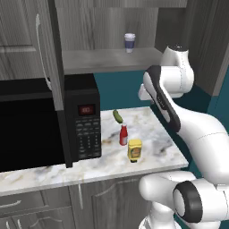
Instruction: Pick the mustard and ketchup from the counter and place them in the cabinet.
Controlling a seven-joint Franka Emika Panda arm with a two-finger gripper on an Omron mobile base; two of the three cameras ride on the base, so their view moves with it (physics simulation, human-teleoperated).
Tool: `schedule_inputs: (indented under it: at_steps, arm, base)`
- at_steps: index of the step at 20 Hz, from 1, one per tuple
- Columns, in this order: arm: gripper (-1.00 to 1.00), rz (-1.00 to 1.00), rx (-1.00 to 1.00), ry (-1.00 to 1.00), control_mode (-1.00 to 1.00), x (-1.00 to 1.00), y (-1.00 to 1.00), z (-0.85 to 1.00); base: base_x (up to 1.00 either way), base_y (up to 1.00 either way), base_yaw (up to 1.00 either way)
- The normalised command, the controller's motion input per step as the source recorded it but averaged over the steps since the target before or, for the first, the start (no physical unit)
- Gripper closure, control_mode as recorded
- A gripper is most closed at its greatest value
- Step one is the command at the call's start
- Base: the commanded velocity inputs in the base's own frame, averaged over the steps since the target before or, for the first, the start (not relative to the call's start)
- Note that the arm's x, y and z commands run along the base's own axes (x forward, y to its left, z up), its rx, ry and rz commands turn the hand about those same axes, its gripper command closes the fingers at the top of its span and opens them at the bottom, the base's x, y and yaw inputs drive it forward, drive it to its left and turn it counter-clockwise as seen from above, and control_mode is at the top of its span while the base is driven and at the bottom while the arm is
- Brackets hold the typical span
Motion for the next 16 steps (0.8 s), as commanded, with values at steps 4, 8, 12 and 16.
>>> schedule_inputs:
  at_steps: [4, 8, 12, 16]
  arm:
    - [-1.00, 0.00, 0.01, -0.02, -1.00, -0.16, -0.02, -0.09]
    - [-1.00, 0.01, 0.03, -0.06, -1.00, -0.59, -0.08, -0.39]
    - [-1.00, 0.02, 0.00, -0.03, -1.00, -0.53, 0.01, -0.55]
    - [-1.00, 0.03, 0.00, -0.01, -1.00, -0.36, 0.14, -0.54]
  base:
    - [0.00, 0.00, 0.00]
    - [0.00, 0.00, 0.00]
    - [0.00, 0.00, 0.00]
    - [0.00, 0.00, 0.00]
